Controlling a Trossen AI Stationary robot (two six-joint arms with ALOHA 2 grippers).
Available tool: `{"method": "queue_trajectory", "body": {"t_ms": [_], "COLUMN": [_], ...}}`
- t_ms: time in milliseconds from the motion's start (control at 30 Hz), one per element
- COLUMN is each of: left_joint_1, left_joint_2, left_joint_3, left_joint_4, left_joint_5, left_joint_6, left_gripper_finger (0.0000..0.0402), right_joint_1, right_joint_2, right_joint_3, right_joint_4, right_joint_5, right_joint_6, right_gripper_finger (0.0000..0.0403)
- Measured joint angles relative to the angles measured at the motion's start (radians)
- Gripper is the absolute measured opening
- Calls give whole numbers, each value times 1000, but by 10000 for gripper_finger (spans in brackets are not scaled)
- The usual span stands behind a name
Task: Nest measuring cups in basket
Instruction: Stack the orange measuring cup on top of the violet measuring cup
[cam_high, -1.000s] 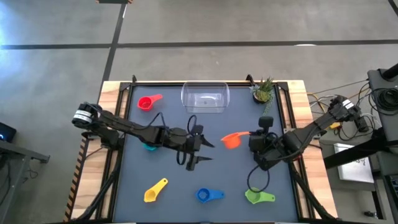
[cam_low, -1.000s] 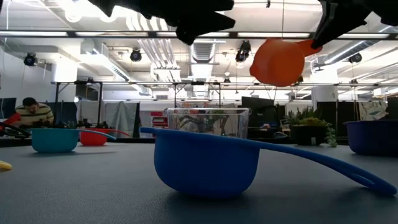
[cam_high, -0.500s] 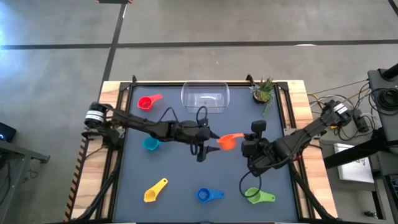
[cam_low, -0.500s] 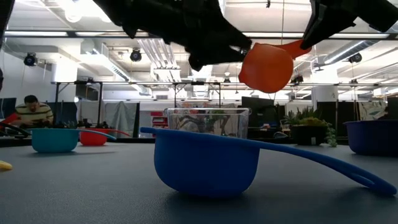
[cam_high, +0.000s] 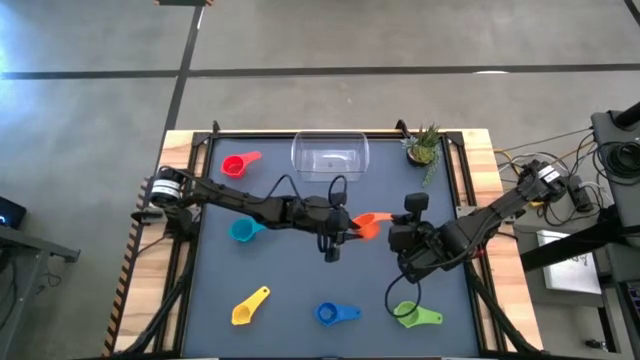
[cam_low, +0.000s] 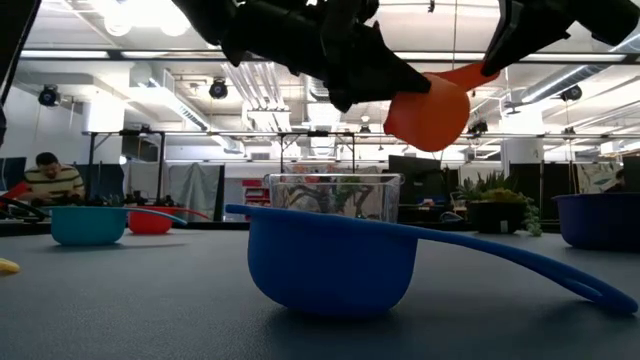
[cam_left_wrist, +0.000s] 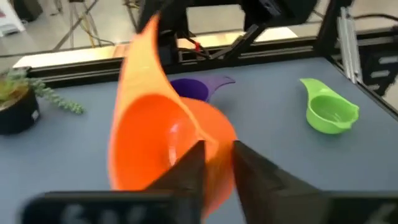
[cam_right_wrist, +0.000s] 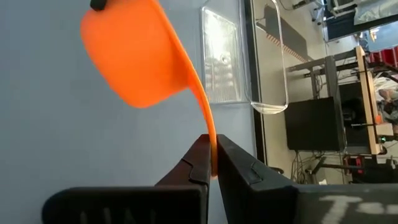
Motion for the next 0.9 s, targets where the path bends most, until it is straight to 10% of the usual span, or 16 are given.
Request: {"method": "queue_trajectory", "body": {"t_ms": [400,900], "left_joint_1": [-1,-57], "left_joint_2": [0,0], "left_joint_3": [63,78], "left_joint_4": [-236,-352], "left_joint_5": [-25,-316], "left_joint_6": [76,341], "left_gripper_finger": [2,0], "right_joint_1": [1,-139], "right_joint_2": [-10,-47], "right_joint_3": [50,106], "right_joint_4": [56,185], "right_joint_5": [-143,-163], "right_joint_6": [37,124], "right_gripper_finger": [71,192]}}
